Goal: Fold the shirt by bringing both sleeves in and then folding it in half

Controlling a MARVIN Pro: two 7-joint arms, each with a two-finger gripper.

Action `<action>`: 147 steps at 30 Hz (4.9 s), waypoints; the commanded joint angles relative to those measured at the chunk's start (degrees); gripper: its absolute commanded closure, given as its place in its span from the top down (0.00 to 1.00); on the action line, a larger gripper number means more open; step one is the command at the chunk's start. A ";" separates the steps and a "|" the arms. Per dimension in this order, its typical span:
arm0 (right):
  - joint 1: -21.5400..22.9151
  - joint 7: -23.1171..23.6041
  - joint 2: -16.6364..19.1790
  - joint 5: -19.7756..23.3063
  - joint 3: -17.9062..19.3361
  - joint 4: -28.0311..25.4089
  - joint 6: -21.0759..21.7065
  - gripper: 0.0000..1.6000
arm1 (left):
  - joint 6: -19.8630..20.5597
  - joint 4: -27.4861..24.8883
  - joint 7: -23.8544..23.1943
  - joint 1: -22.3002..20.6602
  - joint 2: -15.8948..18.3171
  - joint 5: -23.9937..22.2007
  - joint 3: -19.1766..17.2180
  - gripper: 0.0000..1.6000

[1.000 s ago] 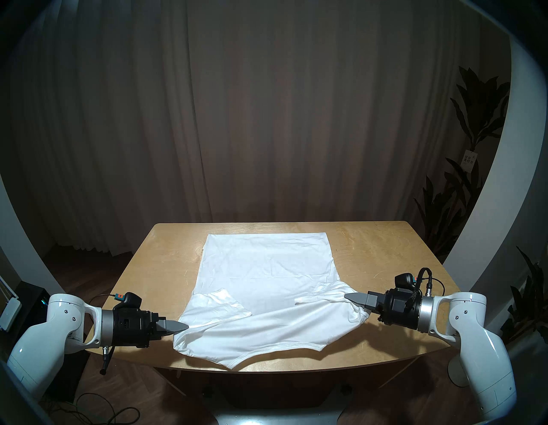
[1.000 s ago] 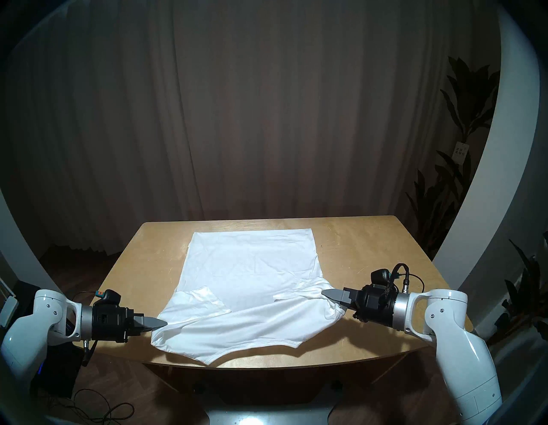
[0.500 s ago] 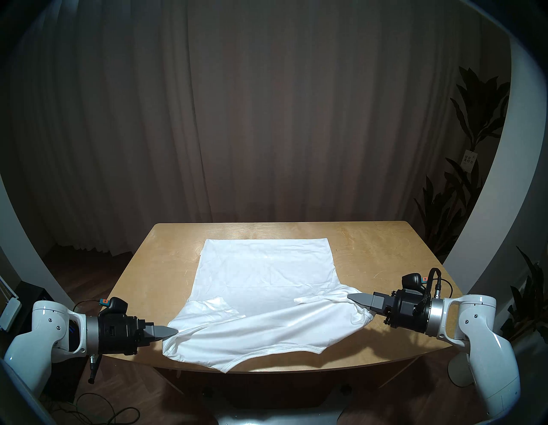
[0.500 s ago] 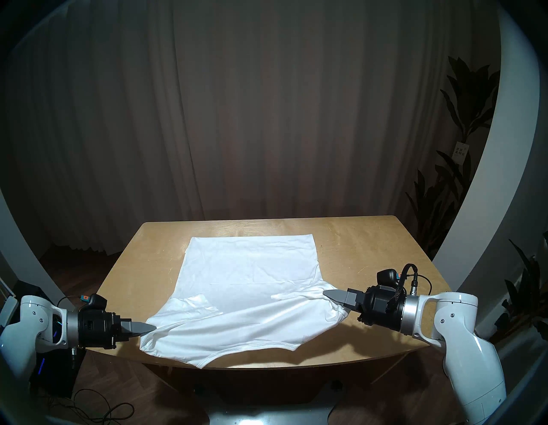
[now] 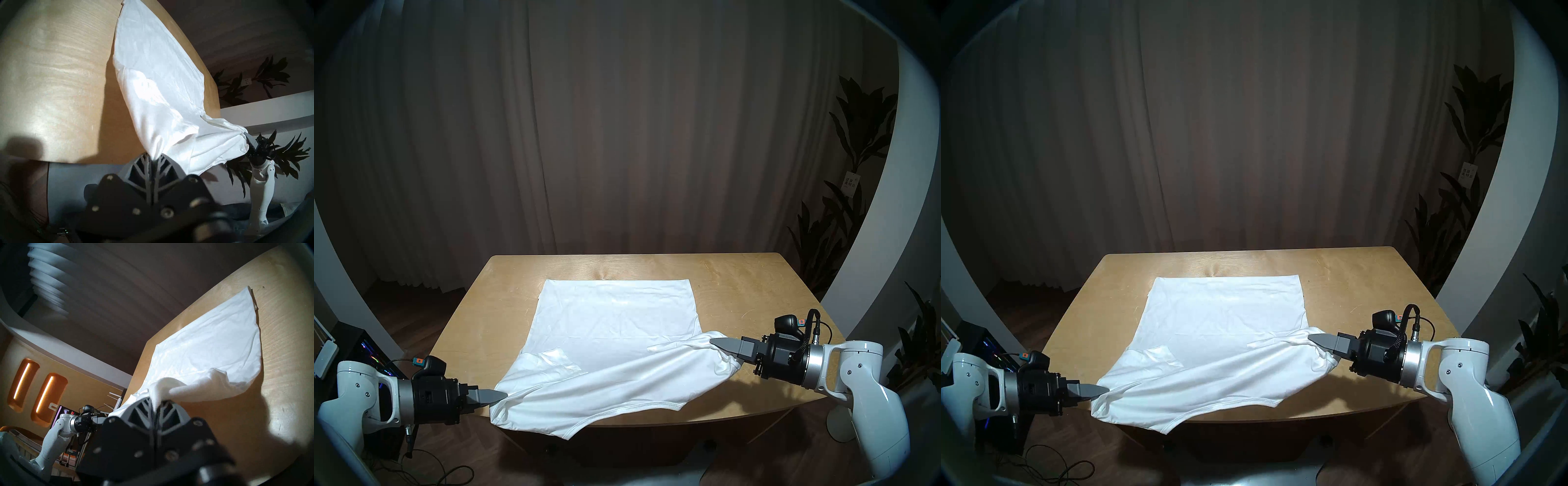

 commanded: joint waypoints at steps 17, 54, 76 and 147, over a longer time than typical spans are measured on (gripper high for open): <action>6.15 -7.60 -6.52 -2.03 -4.64 0.48 -7.79 0.00 | -4.35 3.28 7.80 -8.56 8.87 -6.84 2.68 0.00; 21.23 -19.84 -12.91 -8.91 -11.76 12.75 -15.43 0.00 | -17.76 12.02 17.87 -32.58 23.91 -15.61 23.51 0.00; 30.65 -24.81 -14.74 -11.65 -14.04 19.27 -17.00 0.00 | -20.95 13.78 22.02 -45.25 22.44 -17.24 34.00 0.00; 42.38 -33.67 -20.71 -16.61 -19.50 33.67 -16.78 0.00 | -23.16 37.92 34.79 -80.78 -0.68 -8.93 53.72 0.00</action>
